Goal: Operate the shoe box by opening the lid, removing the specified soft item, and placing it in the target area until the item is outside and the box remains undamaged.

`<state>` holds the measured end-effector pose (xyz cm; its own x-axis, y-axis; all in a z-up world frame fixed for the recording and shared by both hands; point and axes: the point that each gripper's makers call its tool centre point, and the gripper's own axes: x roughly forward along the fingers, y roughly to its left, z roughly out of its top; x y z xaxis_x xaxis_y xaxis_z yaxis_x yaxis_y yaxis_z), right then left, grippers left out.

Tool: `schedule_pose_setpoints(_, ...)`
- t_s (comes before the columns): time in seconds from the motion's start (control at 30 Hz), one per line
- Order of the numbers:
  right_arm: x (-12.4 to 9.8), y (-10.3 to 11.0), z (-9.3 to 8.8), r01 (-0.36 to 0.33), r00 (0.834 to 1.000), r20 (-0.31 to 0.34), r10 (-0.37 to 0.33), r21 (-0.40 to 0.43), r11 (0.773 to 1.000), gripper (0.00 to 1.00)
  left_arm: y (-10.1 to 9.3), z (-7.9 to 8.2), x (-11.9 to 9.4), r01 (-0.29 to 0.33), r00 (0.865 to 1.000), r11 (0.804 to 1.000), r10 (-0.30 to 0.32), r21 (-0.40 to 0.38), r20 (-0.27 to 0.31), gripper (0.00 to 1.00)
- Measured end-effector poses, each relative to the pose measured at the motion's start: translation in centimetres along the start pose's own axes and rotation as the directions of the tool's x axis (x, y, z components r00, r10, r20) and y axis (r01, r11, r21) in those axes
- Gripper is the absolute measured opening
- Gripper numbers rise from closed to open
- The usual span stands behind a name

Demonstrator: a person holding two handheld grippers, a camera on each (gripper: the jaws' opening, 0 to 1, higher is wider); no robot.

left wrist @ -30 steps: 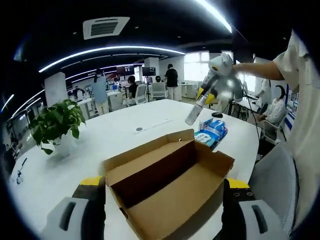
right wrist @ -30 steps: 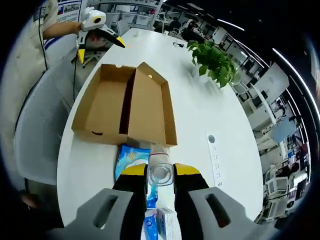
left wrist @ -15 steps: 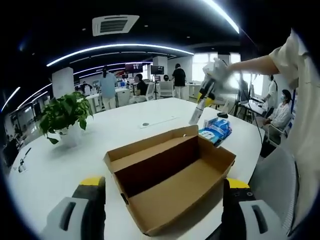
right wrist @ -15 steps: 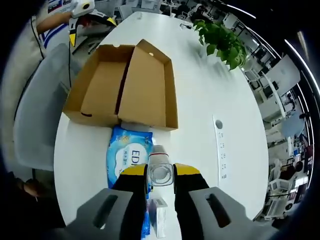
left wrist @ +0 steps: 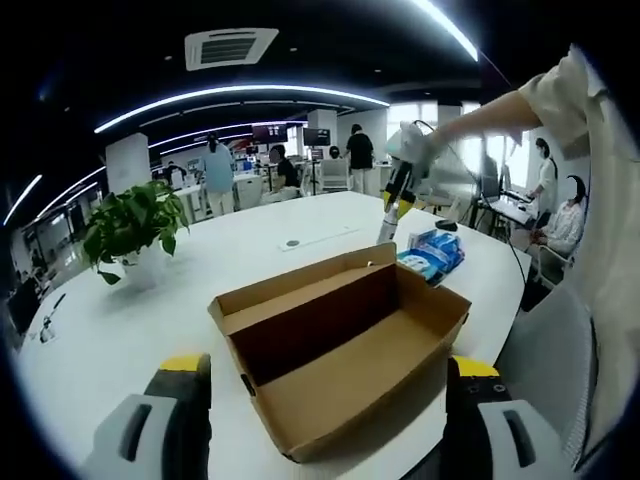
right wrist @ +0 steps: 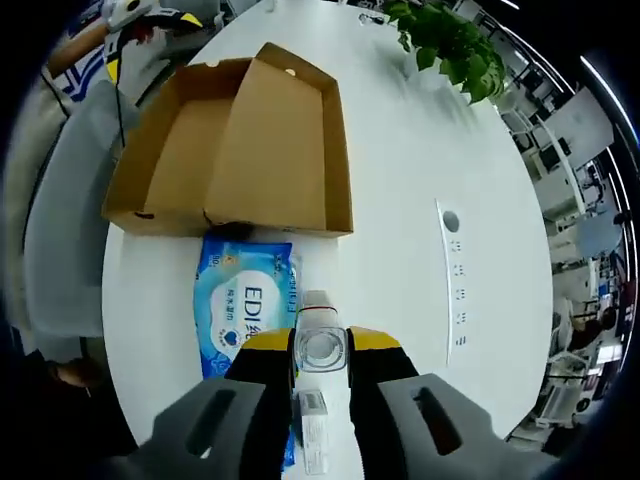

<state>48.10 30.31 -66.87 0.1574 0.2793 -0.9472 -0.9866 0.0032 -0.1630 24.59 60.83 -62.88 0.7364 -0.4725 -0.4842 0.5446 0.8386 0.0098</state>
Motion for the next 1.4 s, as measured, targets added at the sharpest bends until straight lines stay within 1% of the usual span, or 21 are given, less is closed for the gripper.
schedule_pose_setpoints(0.1, 0.7, 0.1, -0.6, -0.019, 1.0, -0.024, 0.019, 0.015, 1.0, 0.17, 0.2, -0.5, -0.1, -0.004, 1.0, 1.0, 0.004, -0.007, -0.002, 1.0)
schedule_pose_setpoints(0.3, 1.6, 0.6, -1.8, -0.035, 0.996, -0.084, 0.035, 0.001, 0.999, 0.17, 0.5, -1.1, -0.3, -0.016, 1.0, 1.0, 0.015, -0.021, -0.009, 0.99)
schedule_pose_setpoints(0.33, 1.7, 0.6, -2.1, -0.037, 0.994, -0.103, 0.037, -0.004, 0.999, 0.17, 0.5, -1.2, -0.3, -0.016, 1.0, 1.0, 0.016, -0.022, -0.009, 0.99)
schedule_pose_setpoints(0.43, 2.1, 0.8, -2.3, -0.038, 0.993, -0.116, 0.036, -0.008, 0.999, 0.17, 0.5, -1.5, -0.3, -0.017, 1.0, 1.0, 0.017, -0.021, -0.02, 0.98)
schedule_pose_setpoints(0.53, 2.4, 1.1, -2.3, -0.051, 0.992, -0.116, 0.05, -0.003, 0.999, 0.17, 0.3, -1.7, -0.1, -0.011, 1.0, 1.0, 0.01, -0.019, -0.026, 0.98)
schedule_pose_setpoints(0.67, 2.5, 0.8, -1.9, -0.046, 0.994, -0.104, 0.047, 0.008, 0.999, 0.17, 0.3, -2.0, 0.0, -0.008, 1.0, 1.0, 0.008, -0.024, -0.03, 0.97)
schedule_pose_setpoints(0.77, 2.6, 0.6, -1.7, -0.039, 0.994, -0.098, 0.039, -0.006, 0.999, 0.17, 0.3, -2.1, 0.0, -0.009, 0.999, 1.0, 0.008, -0.027, -0.032, 0.96)
schedule_pose_setpoints(0.87, 2.6, 0.6, -1.5, -0.044, 0.995, -0.091, 0.044, 0.003, 0.999, 0.17, 0.4, -2.2, 0.0, -0.008, 0.999, 1.0, 0.007, -0.029, -0.037, 0.96)
schedule_pose_setpoints(1.0, 2.6, 0.6, -1.6, -0.048, 0.994, -0.097, 0.048, -0.001, 0.999, 0.18, 0.3, -2.5, 0.1, -0.006, 0.999, 1.0, 0.005, -0.024, -0.048, 0.96)
schedule_pose_setpoints(1.13, 2.6, 0.6, -1.7, -0.05, 0.994, -0.099, 0.049, -0.007, 0.999, 0.18, 0.3, -2.4, 0.2, -0.005, 0.999, 1.0, 0.004, -0.03, -0.047, 0.96)
schedule_pose_setpoints(1.3, 2.6, 0.5, -1.3, -0.038, 0.996, -0.079, 0.037, -0.007, 0.999, 0.25, 0.4, -2.5, 0.2, -0.007, 0.999, 1.0, 0.005, -0.03, -0.051, 0.95)
schedule_pose_setpoints(1.4, 2.6, 0.3, -1.2, -0.029, 0.997, -0.073, 0.028, -0.007, 1.0, 0.27, 0.5, -2.6, 0.2, -0.012, 0.999, 1.0, 0.01, -0.029, -0.053, 0.95)
